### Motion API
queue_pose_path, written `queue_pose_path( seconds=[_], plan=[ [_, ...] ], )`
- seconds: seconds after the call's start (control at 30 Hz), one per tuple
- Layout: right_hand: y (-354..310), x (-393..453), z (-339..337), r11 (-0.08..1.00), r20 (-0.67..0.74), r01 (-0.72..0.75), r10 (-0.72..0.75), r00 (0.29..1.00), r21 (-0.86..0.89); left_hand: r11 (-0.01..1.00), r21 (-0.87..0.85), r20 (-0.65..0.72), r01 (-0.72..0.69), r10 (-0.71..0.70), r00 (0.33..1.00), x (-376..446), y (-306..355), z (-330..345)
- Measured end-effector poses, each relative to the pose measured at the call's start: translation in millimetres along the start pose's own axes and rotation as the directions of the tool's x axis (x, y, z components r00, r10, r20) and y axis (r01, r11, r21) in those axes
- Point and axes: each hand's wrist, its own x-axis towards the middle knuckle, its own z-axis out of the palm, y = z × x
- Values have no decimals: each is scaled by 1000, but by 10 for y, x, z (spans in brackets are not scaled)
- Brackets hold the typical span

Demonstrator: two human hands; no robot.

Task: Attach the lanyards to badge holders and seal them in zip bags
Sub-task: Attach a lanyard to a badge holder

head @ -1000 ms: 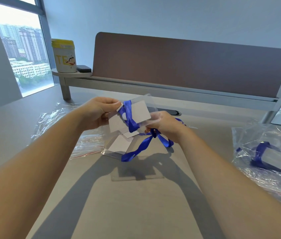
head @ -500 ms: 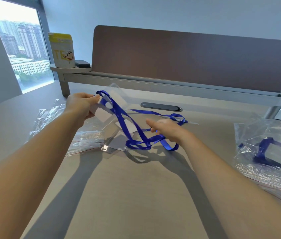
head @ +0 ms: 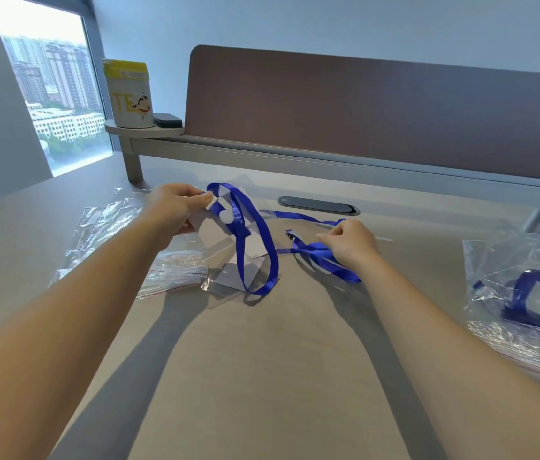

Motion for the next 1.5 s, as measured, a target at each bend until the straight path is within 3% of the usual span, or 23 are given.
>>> queue_pose_path(
  seconds=[0.07,0.13,0.2,0.3,0.47,0.6,0.73,0.9,1.0,1.07,1.17,1.27,1.4,1.5],
  plan=[
    [-49,-27,46,998,68,59,-61,996,18,999,27,48,-24,23,999,-10,35,27],
    [-131,-83,64,970,154,110,-145,977,217,998,42,84,-56,52,995,-23,75,51],
    [-217,-128,87,913,289,74,-203,936,402,996,38,97,-82,78,992,-43,110,76],
    [-295,-165,127,884,439,21,-252,863,467,994,10,53,-111,110,992,-48,136,113],
    [-352,-191,136,734,493,-170,-248,834,658,983,-147,-167,-113,88,982,14,116,57],
    [-435,-250,93,610,488,-261,-240,839,748,962,-260,-212,-80,24,977,21,106,48],
    [-448,-240,113,697,466,-203,-209,860,688,934,-352,-196,-60,-11,981,21,132,50],
    [-376,-273,101,876,624,-161,-185,759,455,914,-397,-231,-78,-17,973,36,132,-5],
    [-375,-302,100,944,628,-66,-163,761,324,889,-456,-213,-43,-63,975,34,108,-27],
    [-373,-300,113,945,596,-43,-169,785,325,855,-519,-188,-2,-112,976,37,99,-37],
    [-333,-271,102,874,564,-123,-191,803,470,795,-605,-134,53,-168,977,44,84,-70],
    [-261,-251,82,783,602,-238,-207,771,574,748,-657,14,93,-111,994,52,50,-142],
    [-197,-237,54,597,622,-367,-298,724,714,790,-597,255,142,18,967,57,2,-210],
    [-204,-245,2,515,632,-424,-341,696,745,859,-481,428,177,54,902,57,-21,-246]
  ],
)
